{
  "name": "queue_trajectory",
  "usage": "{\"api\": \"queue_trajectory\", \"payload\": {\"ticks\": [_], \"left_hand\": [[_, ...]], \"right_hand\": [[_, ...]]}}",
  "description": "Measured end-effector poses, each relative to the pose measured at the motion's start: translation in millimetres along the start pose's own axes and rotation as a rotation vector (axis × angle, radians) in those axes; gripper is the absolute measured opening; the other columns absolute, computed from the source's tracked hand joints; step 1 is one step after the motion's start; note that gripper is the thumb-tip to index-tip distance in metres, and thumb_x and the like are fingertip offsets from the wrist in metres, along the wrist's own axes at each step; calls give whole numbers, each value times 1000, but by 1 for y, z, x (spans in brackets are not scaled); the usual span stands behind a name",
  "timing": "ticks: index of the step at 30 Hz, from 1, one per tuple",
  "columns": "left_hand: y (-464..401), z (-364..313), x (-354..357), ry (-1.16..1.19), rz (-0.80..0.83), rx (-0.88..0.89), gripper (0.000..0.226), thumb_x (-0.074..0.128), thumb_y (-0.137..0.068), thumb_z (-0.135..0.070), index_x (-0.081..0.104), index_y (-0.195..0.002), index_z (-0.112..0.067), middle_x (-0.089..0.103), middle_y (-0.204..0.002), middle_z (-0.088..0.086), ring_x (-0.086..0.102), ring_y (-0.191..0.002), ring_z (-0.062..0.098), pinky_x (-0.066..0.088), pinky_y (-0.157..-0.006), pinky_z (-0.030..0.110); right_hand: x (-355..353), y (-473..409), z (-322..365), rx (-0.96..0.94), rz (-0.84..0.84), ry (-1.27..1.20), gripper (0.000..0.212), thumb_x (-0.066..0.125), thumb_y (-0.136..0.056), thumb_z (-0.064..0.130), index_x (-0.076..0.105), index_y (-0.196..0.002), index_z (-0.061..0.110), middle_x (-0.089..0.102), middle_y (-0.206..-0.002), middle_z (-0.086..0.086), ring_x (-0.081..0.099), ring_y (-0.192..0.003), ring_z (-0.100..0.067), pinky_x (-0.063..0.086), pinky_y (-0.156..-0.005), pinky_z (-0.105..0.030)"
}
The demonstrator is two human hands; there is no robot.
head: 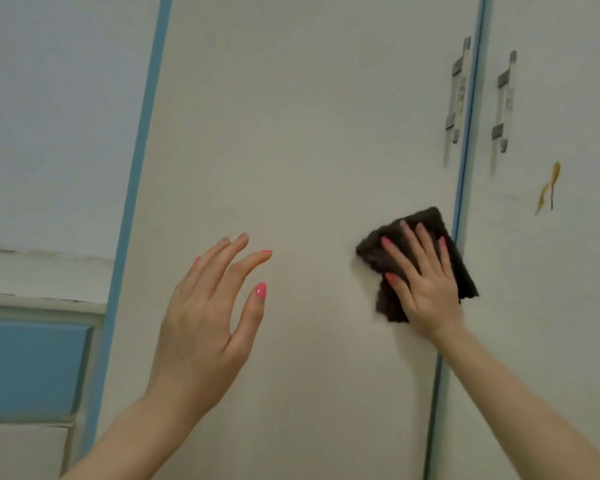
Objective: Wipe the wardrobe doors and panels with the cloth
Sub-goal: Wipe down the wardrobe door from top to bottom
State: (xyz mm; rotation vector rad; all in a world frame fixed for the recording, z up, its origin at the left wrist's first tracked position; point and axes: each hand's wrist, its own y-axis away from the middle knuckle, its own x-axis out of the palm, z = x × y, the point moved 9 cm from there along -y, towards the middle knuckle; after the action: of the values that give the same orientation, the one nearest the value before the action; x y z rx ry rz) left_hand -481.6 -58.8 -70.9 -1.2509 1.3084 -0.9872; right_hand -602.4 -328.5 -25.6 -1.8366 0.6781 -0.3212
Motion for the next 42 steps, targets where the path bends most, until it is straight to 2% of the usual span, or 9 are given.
{"api": "queue_trajectory", "payload": {"ticks": [3,5,11,16,20,24,29,34,42], "left_hand": [[10,-1,10,23,9,-42,40,34,-93,-37,49,-128,-28,43,-141,-6,28,-135,7,22,-110,28],[16,-2,20,22,42,-41,40,34,-93,-36,49,-129,-27,42,-143,-4,28,-136,8,24,-110,33],[28,3,21,4,55,-95,42,33,-93,-37,47,-130,-24,41,-144,0,29,-135,13,20,-110,25],[35,7,9,-2,49,-131,41,33,-93,-36,48,-129,-24,41,-144,0,31,-135,15,17,-108,18],[32,9,2,3,18,-148,40,34,-93,-36,48,-130,-25,40,-144,-3,30,-136,12,16,-107,12],[41,18,-1,-4,14,-165,41,34,-93,-36,48,-130,-25,40,-144,-3,30,-136,12,21,-108,21],[53,35,6,-15,49,-236,40,34,-94,-35,48,-130,-24,39,-145,-2,29,-137,14,14,-106,11],[65,36,-8,55,18,-301,37,38,-96,-27,48,-131,-22,38,-146,-2,28,-137,10,20,-109,19],[61,44,-19,152,-38,-338,37,38,-96,-25,48,-131,-20,39,-146,-2,31,-135,3,24,-108,14]], "right_hand": [[3,28,-2,450,-107,-94,53,17,-102,51,24,-149,28,26,-157,-6,15,-147,-24,6,-120,-45],[8,60,11,508,-69,-98,54,18,-102,50,26,-149,25,24,-158,-8,13,-147,-26,4,-120,-46],[31,211,116,-57,211,55,53,20,-103,48,10,-153,33,-1,-162,-5,1,-149,-31,11,-114,-58],[18,145,133,-464,198,-39,49,34,-101,47,27,-149,35,22,-159,-6,13,-148,-30,14,-115,-59],[10,30,123,-71,15,-53,45,36,-102,42,35,-146,30,31,-154,-9,23,-145,-31,15,-115,-62],[16,60,164,352,-97,-129,48,35,-102,42,32,-147,27,30,-155,-11,22,-145,-33,15,-116,-59],[35,167,263,-348,127,-152,53,51,-96,37,37,-146,31,16,-160,-2,19,-147,-26,12,-118,-56],[28,160,269,-422,185,-178,52,53,-96,32,38,-146,31,32,-155,-1,25,-145,-23,14,-118,-54],[23,4,260,454,10,-189,53,35,-100,45,28,-150,28,29,-156,-10,24,-145,-32,19,-114,-61]]}}
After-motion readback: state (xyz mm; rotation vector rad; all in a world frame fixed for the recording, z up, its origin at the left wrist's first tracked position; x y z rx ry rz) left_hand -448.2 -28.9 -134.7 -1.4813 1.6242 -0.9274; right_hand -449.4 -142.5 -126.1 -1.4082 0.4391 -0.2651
